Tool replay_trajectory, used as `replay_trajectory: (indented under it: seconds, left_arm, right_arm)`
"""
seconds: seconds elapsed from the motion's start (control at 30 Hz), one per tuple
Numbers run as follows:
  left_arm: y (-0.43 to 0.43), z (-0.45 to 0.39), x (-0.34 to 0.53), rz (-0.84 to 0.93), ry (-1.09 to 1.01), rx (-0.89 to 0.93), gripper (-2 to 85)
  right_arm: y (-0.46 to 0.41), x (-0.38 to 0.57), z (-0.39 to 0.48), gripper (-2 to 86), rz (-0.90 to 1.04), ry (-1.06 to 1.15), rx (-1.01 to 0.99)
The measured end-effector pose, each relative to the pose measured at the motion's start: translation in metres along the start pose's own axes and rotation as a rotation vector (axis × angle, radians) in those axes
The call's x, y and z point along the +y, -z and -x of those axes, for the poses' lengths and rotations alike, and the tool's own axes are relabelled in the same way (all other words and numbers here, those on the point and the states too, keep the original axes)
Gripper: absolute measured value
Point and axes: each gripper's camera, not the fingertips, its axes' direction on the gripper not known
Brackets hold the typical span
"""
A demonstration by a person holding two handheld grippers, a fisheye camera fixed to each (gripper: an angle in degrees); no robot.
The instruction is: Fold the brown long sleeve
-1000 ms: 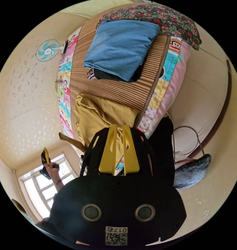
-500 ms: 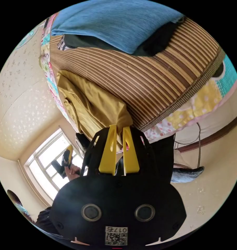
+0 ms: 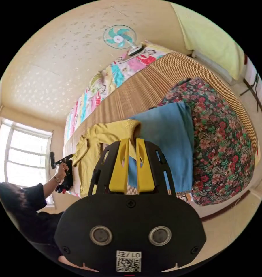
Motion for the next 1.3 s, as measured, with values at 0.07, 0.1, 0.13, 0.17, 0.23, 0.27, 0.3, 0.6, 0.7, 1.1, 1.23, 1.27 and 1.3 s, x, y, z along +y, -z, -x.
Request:
replay_trajectory:
  seconds: [0.07,0.1,0.13,0.17,0.23,0.27,0.3,0.6,0.7,1.1,1.23,1.27,1.3]
  left_arm:
    - [-0.024,0.009,-0.016,0.000,-0.019,-0.068,8.7]
    - [-0.030,0.011,-0.019,-0.004,-0.023,-0.090,9.0]
    - [-0.040,0.015,-0.025,-0.014,-0.032,-0.140,9.8]
    - [-0.050,0.018,-0.031,-0.029,-0.043,-0.176,11.0]
    - [-0.068,0.023,-0.037,-0.028,-0.076,-0.178,11.3]
    - [-0.082,0.025,-0.040,-0.009,-0.105,-0.156,11.3]
    - [-0.090,0.026,-0.041,0.004,-0.120,-0.146,11.3]
    - [-0.027,0.051,-0.028,-0.225,0.030,-0.095,5.5]
    - [0.025,0.041,-0.028,-0.352,0.006,0.006,5.4]
    - [0.008,-0.005,0.000,-0.228,-0.200,0.304,8.7]
    - [0.041,0.034,0.070,-0.192,-0.117,0.263,8.9]
    - [0.053,0.054,0.093,-0.187,-0.067,0.238,8.9]
    - [0.059,0.064,0.104,-0.187,-0.041,0.224,9.0]
  right_arm:
    - [-0.015,0.007,-0.036,2.8,-0.027,-0.190,-0.079]
    - [-0.018,0.011,-0.041,2.9,-0.042,-0.217,-0.101]
    - [-0.023,0.022,-0.045,3.0,-0.060,-0.251,-0.132]
    - [-0.031,0.033,-0.045,3.2,-0.054,-0.271,-0.158]
    - [-0.041,0.049,-0.044,3.7,-0.030,-0.286,-0.204]
    - [-0.047,0.060,-0.044,4.0,-0.016,-0.301,-0.228]
    - [-0.049,0.065,-0.044,4.3,-0.010,-0.310,-0.239]
    - [-0.053,0.085,-0.058,8.0,-0.051,-0.435,-0.359]
    - [-0.053,0.078,-0.068,9.2,-0.134,-0.519,-0.367]
    - [-0.064,0.063,-0.089,5.8,-0.395,-0.708,-0.441]
    - [-0.040,0.031,-0.007,4.0,-0.487,-0.430,-0.446]
    - [-0.041,0.019,0.031,3.8,-0.472,-0.315,-0.476]
    - [-0.044,0.014,0.052,3.7,-0.458,-0.261,-0.488]
